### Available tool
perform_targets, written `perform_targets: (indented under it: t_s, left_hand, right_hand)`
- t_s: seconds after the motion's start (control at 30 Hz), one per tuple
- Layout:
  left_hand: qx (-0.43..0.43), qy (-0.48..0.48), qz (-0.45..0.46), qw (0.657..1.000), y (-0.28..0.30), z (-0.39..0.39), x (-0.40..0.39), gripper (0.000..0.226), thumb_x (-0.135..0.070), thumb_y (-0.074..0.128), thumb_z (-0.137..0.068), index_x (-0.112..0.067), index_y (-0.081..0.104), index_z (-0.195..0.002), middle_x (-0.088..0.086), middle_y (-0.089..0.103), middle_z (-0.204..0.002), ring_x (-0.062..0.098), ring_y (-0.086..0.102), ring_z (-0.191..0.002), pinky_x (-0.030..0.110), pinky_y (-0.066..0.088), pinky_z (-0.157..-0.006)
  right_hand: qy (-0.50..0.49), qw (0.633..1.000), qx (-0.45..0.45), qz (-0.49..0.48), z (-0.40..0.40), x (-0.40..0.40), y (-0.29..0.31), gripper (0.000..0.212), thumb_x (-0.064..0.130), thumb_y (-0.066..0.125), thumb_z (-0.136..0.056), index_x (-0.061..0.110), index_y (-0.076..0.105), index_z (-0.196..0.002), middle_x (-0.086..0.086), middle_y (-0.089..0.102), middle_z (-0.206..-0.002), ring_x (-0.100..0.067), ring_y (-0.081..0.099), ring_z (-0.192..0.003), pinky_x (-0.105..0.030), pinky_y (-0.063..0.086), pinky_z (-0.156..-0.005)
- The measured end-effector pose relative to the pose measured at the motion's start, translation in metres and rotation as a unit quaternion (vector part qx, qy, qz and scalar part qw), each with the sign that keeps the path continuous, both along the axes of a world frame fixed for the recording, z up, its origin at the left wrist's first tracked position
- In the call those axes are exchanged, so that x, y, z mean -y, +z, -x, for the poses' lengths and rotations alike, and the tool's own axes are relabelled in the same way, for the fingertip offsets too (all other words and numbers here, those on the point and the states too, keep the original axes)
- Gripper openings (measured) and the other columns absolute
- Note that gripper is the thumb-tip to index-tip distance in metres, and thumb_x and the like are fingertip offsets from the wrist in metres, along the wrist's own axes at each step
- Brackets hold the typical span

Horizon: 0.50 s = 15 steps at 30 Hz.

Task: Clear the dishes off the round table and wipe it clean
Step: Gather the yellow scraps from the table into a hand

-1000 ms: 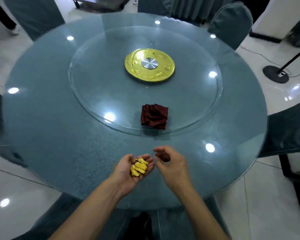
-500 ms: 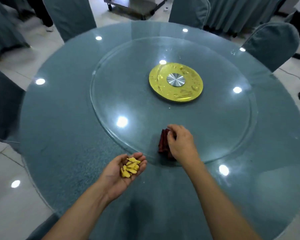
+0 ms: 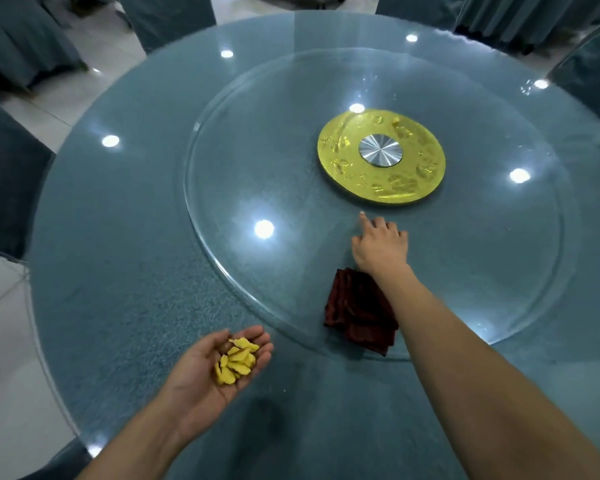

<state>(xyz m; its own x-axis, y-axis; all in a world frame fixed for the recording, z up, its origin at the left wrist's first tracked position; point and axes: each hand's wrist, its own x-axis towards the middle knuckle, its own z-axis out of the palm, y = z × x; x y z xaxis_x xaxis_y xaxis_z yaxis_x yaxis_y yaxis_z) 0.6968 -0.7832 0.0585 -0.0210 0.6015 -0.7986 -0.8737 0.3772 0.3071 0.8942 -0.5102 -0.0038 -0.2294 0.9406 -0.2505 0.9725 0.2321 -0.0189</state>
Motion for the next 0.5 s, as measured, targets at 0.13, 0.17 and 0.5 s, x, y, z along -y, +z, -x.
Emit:
perform_targets:
  t_s: [0.13,0.17,0.5]
  left_hand:
    - [-0.003,0.008,0.003,1.0,-0.002,0.004,0.007,0.044,-0.017,0.044,-0.094,0.013,0.076,-0.09,0.029,0.072,-0.104,0.037,0.075,-0.083,0.047,0.058,-0.08]
    - [-0.003,0.01,0.003,1.0,-0.001,0.005,0.01,0.046,-0.017,0.041,-0.098,0.013,0.076,-0.09,0.029,0.072,-0.104,0.037,0.076,-0.082,0.046,0.059,-0.08]
    - [0.007,0.016,0.01,1.0,0.003,0.018,0.067,0.042,-0.017,0.045,-0.089,0.011,0.076,-0.089,0.026,0.073,-0.101,0.035,0.076,-0.083,0.042,0.06,-0.08]
  right_hand:
    - [0.004,1.0,0.025,-0.014,0.003,-0.006,-0.002,0.057,0.04,0.034,-0.099,0.024,0.031,-0.154,-0.011,0.044,-0.144,-0.034,0.042,-0.131,-0.05,0.031,-0.106]
    - [0.007,0.999,0.034,-0.02,0.006,-0.004,-0.001,0.057,0.04,0.035,-0.099,0.023,0.034,-0.153,-0.011,0.046,-0.142,-0.034,0.044,-0.129,-0.05,0.032,-0.106]
    - [0.158,0.978,0.03,-0.13,0.058,0.123,-0.012,0.029,0.035,0.052,-0.092,0.014,0.07,-0.098,-0.006,0.066,-0.098,-0.03,0.059,-0.093,-0.045,0.036,-0.088]
